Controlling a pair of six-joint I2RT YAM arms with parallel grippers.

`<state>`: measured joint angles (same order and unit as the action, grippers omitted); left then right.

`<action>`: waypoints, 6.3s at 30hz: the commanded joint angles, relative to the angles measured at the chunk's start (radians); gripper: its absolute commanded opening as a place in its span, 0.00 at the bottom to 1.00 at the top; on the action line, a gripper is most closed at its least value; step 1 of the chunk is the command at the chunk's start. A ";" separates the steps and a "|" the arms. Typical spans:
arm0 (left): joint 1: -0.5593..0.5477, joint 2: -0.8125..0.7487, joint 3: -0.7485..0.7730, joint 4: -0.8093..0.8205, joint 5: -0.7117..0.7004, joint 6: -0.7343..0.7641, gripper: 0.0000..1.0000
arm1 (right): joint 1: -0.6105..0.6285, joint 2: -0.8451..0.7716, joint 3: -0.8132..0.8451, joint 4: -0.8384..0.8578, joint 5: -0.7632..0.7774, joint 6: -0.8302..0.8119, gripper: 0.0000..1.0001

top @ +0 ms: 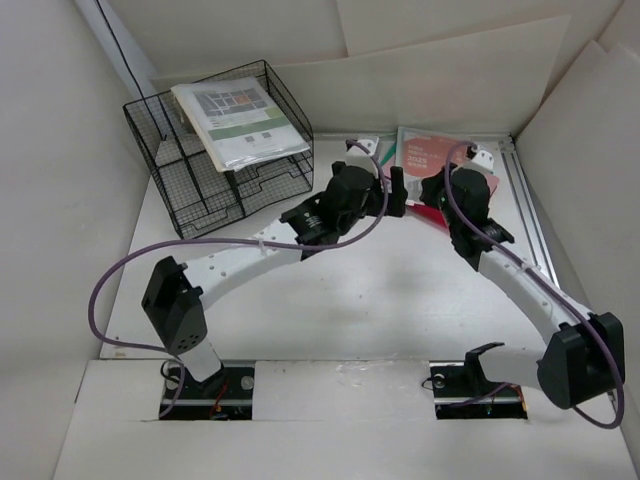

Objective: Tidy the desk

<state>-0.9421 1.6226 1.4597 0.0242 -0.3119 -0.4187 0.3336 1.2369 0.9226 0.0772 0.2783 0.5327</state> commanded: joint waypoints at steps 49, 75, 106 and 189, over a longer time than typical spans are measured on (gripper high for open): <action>0.184 0.855 0.853 -0.116 0.258 -0.061 0.49 | -0.289 -0.100 0.002 -0.067 0.030 0.070 0.00; 0.193 0.987 0.923 -0.063 0.234 -0.107 0.41 | -0.289 -0.212 -0.056 -0.076 -0.042 0.052 0.00; 0.193 0.855 0.716 0.062 0.237 -0.120 0.00 | -0.289 -0.221 -0.056 -0.076 -0.071 0.052 0.00; 0.193 0.645 0.171 0.514 0.435 -0.404 0.40 | -0.271 -0.186 -0.084 -0.045 -0.128 0.052 0.21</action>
<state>-0.7509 2.3604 1.6604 0.4389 0.0967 -0.8059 0.0540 1.0725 0.8356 -0.0151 0.1570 0.5980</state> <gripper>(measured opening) 0.389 0.212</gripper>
